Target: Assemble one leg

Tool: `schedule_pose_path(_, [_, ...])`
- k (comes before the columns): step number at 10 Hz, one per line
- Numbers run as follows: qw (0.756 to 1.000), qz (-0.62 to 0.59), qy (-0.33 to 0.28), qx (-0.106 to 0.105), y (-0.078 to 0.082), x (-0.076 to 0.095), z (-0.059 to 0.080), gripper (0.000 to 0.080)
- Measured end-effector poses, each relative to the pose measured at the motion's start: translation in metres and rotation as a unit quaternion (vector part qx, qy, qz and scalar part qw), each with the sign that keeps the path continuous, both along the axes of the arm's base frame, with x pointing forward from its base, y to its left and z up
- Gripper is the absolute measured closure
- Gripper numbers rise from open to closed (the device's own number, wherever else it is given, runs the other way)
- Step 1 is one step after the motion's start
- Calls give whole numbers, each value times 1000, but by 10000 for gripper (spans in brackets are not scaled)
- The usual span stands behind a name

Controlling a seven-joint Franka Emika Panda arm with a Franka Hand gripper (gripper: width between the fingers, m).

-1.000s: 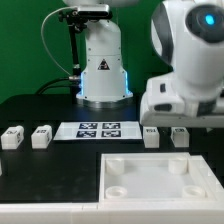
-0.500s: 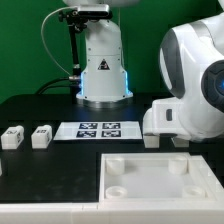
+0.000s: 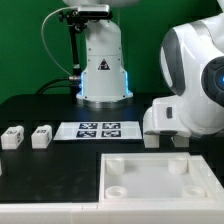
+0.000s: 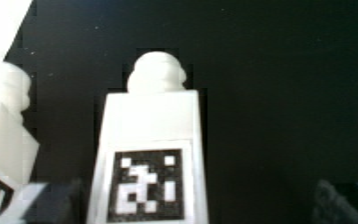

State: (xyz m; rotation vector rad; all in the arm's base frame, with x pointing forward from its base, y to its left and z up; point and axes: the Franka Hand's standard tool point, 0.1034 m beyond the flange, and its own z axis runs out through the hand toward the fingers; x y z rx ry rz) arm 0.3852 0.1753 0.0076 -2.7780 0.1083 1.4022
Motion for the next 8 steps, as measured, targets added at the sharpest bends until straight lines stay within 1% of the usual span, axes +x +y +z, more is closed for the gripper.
schedule_pose_path(2, [1000, 0, 0, 0, 0, 0, 0, 424])
schedule_pose_path(3, [1000, 0, 1, 0, 0, 0, -1, 424])
schedule_pose_path(4, [1000, 0, 1, 0, 0, 0, 0, 511])
schedule_pose_path(8, [1000, 0, 1, 0, 0, 0, 0, 511])
